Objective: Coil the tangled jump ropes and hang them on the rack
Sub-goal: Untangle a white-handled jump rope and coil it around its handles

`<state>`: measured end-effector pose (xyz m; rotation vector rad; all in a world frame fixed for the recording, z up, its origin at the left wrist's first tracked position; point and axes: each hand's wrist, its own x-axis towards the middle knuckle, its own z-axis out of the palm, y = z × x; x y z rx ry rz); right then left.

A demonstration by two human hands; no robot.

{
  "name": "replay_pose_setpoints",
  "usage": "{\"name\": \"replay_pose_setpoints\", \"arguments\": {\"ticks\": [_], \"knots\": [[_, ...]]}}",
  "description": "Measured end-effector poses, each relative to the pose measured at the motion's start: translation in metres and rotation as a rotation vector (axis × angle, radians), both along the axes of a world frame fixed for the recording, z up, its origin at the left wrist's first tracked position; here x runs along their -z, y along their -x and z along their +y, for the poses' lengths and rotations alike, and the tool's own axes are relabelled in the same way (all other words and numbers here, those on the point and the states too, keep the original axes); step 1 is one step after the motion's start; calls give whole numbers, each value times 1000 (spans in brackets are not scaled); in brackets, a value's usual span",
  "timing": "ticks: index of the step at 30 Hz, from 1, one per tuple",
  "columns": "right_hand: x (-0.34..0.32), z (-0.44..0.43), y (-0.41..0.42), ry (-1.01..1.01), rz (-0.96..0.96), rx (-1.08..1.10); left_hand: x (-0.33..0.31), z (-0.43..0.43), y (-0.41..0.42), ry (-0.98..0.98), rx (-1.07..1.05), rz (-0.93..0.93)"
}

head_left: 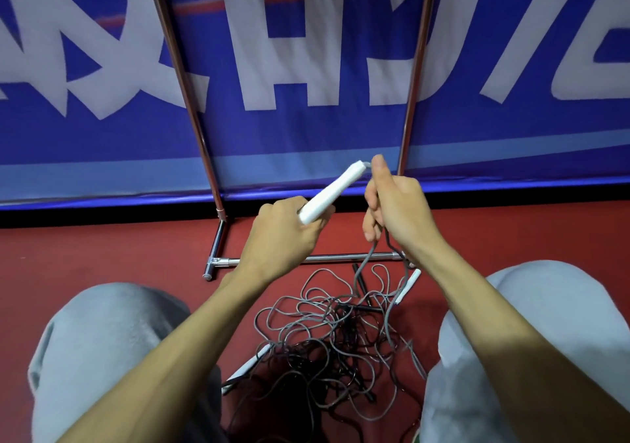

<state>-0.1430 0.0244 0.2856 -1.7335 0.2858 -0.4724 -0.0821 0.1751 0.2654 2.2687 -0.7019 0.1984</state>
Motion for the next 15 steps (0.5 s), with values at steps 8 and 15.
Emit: {"name": "replay_pose_setpoints", "arguments": {"ticks": [8, 15], "knots": [[17, 12, -4, 226, 232, -395, -18, 5, -12, 807, -105, 664], [29, 29, -1, 511, 350, -659, -26, 22, -23, 1238, 58, 1030]]}}
